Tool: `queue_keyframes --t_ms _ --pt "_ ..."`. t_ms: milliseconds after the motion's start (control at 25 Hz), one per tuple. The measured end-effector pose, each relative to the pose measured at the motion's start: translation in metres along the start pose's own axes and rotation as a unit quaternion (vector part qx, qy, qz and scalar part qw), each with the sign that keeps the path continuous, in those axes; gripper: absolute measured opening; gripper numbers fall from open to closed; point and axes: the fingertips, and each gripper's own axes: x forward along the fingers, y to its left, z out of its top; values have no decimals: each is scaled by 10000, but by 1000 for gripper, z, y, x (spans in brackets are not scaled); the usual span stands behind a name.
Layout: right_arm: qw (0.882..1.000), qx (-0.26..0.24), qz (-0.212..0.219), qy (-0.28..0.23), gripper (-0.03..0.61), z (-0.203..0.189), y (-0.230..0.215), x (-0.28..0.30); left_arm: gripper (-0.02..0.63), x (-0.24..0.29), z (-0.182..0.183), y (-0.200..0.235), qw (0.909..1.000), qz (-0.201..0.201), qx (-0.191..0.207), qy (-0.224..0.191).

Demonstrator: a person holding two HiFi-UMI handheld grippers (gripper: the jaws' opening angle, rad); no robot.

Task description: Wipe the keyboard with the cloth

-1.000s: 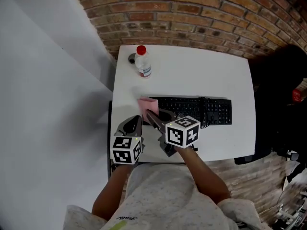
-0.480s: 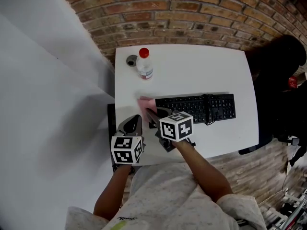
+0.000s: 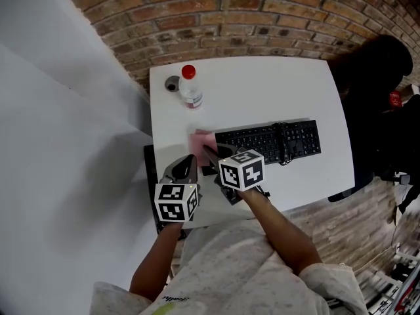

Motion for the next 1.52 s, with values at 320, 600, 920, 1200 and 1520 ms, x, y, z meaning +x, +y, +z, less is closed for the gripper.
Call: queue_keyframes --t_ms 320,600,920,1200,1520 --pt "9997 -6 -255 -29 21 0 -15 -11 -8 8 -2 -7 9998 -155 71 114" --pt "9989 -11 -459 -78 21 0 -27 -22 -9 15 -3 -19 9992 -333 162 159" --pt "9976 -2 -666 -188 21 2 -42 -37 -9 20 -3 -32 9985 -456 250 166" --pt "9971 -31 -725 -225 21 3 -50 -45 -8 22 -3 -37 9988 -398 260 147" --pt "9969 -123 -749 -211 21 1 -63 -57 -8 26 -2 -53 9989 -347 271 143"
